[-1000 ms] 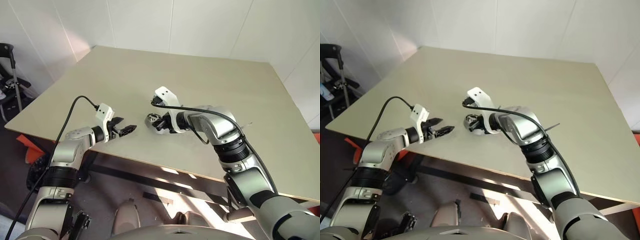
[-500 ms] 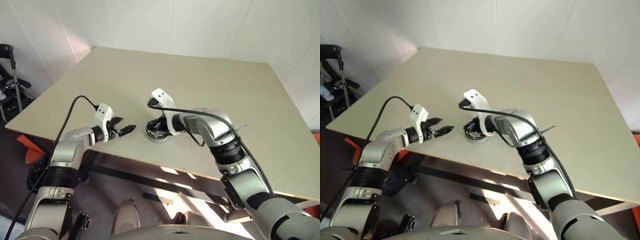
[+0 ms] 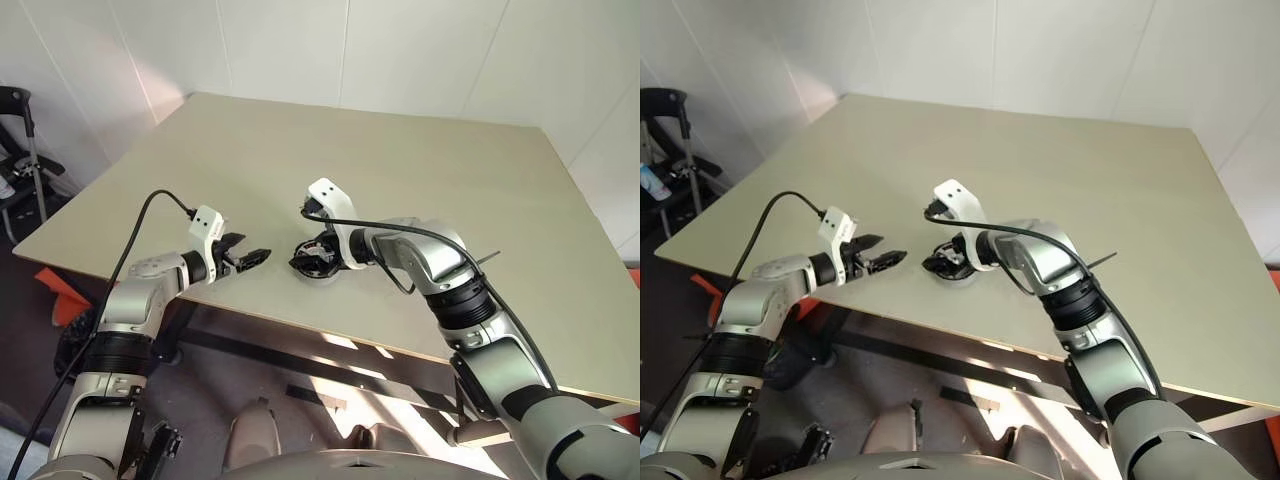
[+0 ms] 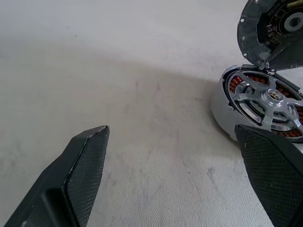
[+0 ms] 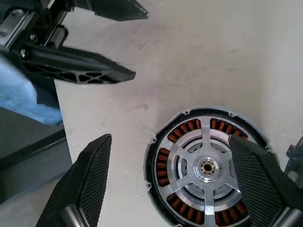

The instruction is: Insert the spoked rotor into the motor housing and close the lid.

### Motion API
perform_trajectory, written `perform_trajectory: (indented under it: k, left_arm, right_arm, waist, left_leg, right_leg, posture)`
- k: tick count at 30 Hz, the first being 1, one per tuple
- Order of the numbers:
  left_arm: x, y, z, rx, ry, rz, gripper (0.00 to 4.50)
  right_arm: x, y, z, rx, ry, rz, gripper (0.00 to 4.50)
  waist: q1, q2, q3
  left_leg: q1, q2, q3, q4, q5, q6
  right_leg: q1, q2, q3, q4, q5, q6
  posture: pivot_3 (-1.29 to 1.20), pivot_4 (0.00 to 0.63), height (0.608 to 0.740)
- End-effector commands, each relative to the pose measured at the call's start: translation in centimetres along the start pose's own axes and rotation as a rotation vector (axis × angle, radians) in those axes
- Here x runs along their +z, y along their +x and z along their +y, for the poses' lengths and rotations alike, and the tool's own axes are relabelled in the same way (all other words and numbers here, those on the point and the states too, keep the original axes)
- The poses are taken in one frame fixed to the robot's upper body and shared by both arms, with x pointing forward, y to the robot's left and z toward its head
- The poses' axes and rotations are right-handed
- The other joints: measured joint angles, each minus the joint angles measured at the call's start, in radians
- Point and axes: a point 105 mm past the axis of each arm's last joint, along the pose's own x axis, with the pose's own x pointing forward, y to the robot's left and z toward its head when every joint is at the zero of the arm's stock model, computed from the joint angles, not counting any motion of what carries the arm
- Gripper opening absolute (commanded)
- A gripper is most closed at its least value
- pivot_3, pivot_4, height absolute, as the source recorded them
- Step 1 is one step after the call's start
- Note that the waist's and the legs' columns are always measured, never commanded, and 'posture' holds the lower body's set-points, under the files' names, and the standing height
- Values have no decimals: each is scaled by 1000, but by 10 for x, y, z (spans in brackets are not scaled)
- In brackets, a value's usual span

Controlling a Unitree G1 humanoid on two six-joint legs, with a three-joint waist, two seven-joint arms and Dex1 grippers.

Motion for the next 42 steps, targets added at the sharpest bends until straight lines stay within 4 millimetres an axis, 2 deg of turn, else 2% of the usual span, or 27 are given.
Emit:
perform_trajectory:
  k: [1,6,12,16,23,34,42]
  left_arm:
    - [20,-3,1,2,36,-58,4500]
    - [20,-1,1,-1,34,-57,4500]
    - [22,2,1,-8,35,-58,4500]
    - [23,2,2,-8,37,-58,4500]
    - [23,0,3,-6,39,-57,4500]
    - [23,3,2,-12,42,-53,4500]
    - [25,3,3,-16,47,-54,4500]
  right_arm:
    - [4,-12,6,46,-69,-30,4478]
    - [-10,-23,4,64,-135,3,4478]
    - [-13,-21,-14,-31,-210,3,4478]
    - [-16,-18,-20,-60,-217,-1,4478]
    - [-26,-14,-12,-39,-192,7,4478]
    - [-36,-26,-8,-40,-155,15,4478]
    - [-40,-18,-11,-48,-136,14,4478]
  waist:
    - [1,0,0]
    - [1,0,0]
    - [0,0,0]
    - [-1,0,0]
    - [-1,0,0]
    - [-1,0,0]
    - [-1,0,0]
  left_leg:
    - [0,0,0,0,0,0]
    - [1,0,0,0,0,0]
    - [1,0,0,1,0,0]
    - [1,0,0,1,0,0]
    - [1,0,0,1,0,0]
    - [2,0,0,2,0,0]
    - [2,0,0,2,0,0]
  right_leg:
    - [0,0,0,0,0,0]
    - [1,0,0,0,0,0]
    - [1,0,0,1,0,0]
    - [1,0,0,1,0,0]
    - [1,0,0,1,0,0]
    - [2,0,0,1,0,0]
    - [2,0,0,1,0,0]
  posture:
    - [0,0,740]
    - [0,0,740]
    - [0,0,740]
    - [0,0,740]
    - [0,0,740]
    - [0,0,740]
    - [0,0,740]
